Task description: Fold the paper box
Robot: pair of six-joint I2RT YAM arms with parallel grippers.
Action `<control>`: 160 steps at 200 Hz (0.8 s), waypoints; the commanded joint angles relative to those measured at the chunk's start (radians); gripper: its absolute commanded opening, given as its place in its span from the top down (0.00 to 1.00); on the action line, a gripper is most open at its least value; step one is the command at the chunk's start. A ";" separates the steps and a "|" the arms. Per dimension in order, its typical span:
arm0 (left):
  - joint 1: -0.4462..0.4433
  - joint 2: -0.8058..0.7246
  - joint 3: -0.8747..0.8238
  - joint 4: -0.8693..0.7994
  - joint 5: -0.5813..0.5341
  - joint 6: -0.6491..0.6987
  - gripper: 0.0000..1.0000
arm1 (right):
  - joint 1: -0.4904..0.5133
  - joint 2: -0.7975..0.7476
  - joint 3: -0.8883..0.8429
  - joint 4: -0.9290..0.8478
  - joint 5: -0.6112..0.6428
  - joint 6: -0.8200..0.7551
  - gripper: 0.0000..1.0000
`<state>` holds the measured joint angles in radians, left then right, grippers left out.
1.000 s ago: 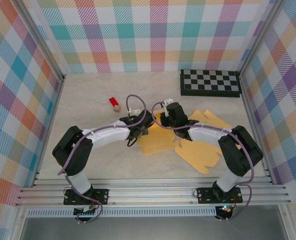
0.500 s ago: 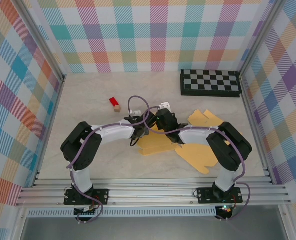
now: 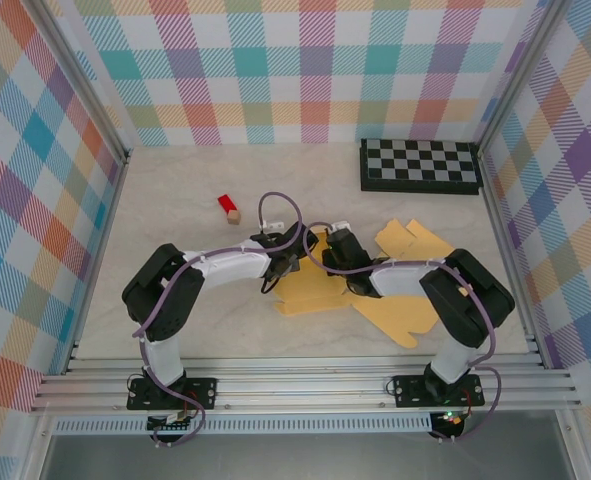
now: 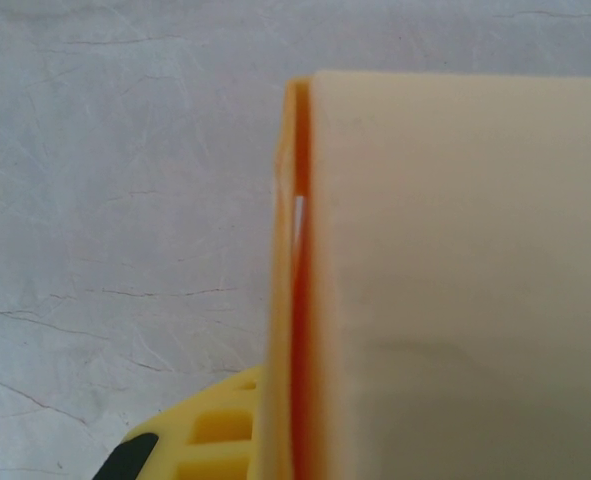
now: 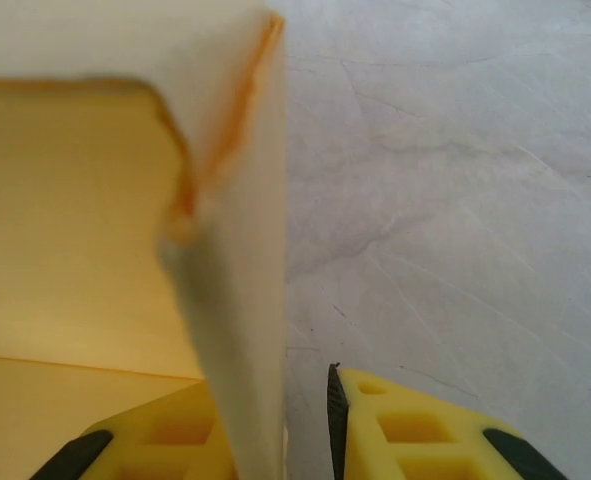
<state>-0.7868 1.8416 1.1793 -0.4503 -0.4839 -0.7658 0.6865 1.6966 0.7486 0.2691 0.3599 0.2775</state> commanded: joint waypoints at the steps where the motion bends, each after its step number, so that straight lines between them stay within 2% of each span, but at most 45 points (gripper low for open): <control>1: 0.018 0.008 0.025 -0.045 -0.069 -0.016 1.00 | -0.016 -0.007 0.008 -0.051 -0.033 0.010 0.78; 40: 0.018 0.005 0.025 -0.042 -0.046 -0.036 1.00 | -0.016 0.057 0.054 -0.056 0.000 -0.002 0.87; 59: 0.019 0.002 0.026 -0.049 -0.040 -0.040 1.00 | -0.015 0.085 0.069 -0.070 0.096 0.014 1.00; 91: 0.017 0.005 0.028 -0.074 -0.039 -0.072 1.00 | -0.012 0.154 0.150 -0.291 0.376 0.156 1.00; 103: 0.017 0.005 0.026 -0.077 -0.039 -0.077 1.00 | -0.012 0.173 0.172 -0.376 0.444 0.231 1.00; 142: 0.016 0.002 0.025 -0.078 -0.038 -0.087 1.00 | -0.004 0.222 0.238 -0.605 0.540 0.474 1.00; 153: 0.015 0.002 0.025 -0.073 -0.033 -0.087 1.00 | -0.001 0.233 0.245 -0.589 0.525 0.488 1.00; 160: 0.015 0.003 0.026 -0.071 -0.033 -0.087 1.00 | 0.000 0.230 0.229 -0.521 0.476 0.443 0.99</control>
<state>-0.7696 1.8450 1.1900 -0.4030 -0.4183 -0.7959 0.6868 1.8393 1.0161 -0.0406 0.5049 0.5545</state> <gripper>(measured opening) 0.092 0.077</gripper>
